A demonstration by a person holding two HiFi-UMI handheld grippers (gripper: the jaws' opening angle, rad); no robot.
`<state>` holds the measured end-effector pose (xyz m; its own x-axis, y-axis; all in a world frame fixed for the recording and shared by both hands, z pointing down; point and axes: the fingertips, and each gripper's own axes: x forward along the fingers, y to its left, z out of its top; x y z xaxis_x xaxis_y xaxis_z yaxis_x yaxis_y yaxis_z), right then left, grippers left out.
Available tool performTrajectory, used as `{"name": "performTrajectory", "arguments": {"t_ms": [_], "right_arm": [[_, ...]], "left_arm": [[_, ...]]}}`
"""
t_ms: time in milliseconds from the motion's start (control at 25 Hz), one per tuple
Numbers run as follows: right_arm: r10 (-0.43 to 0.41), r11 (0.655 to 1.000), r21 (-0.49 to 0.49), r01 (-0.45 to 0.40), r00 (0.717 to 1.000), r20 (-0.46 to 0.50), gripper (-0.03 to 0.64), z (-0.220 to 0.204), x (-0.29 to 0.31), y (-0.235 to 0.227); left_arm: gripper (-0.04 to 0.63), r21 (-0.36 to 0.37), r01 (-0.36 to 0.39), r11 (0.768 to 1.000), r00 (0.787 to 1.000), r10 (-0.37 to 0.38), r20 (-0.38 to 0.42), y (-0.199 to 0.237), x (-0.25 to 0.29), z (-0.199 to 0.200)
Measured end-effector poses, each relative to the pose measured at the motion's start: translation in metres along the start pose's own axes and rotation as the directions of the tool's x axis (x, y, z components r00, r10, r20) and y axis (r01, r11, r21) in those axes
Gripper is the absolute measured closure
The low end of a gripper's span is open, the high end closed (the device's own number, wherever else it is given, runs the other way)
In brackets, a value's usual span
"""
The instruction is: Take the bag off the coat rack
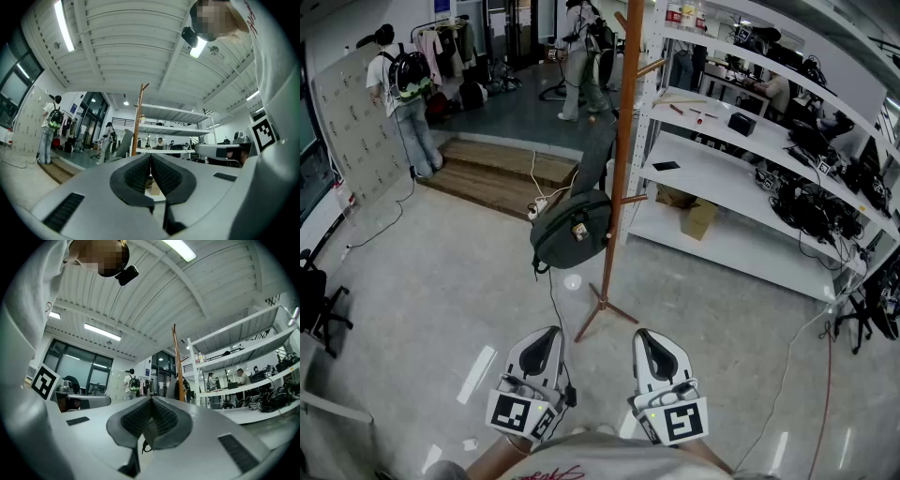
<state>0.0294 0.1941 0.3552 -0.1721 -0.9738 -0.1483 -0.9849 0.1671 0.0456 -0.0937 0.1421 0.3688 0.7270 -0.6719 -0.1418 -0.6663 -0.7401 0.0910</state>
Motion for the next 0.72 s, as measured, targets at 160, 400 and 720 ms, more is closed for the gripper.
{"name": "performTrajectory", "arguments": {"t_ms": [160,400,720], "right_arm": [[0.0,1.0,0.0,0.0,1.0,0.0,0.6,0.001,-0.002,0.0],[0.002,1.0,0.002,-0.002,1.0,0.004,0.6,0.001,-0.004,-0.003],[0.021,1.0,0.005,-0.021,1.0,0.018,0.6,0.004,-0.007,-0.006]], "left_arm": [[0.577,0.001,0.003,1.0,1.0,-0.003,0.0,-0.003,0.0,0.002],[0.578,0.008,0.003,1.0,1.0,-0.003,0.001,-0.009,0.0,0.002],[0.578,0.014,-0.022,1.0,1.0,0.022,0.009,-0.011,-0.001,0.004]]}}
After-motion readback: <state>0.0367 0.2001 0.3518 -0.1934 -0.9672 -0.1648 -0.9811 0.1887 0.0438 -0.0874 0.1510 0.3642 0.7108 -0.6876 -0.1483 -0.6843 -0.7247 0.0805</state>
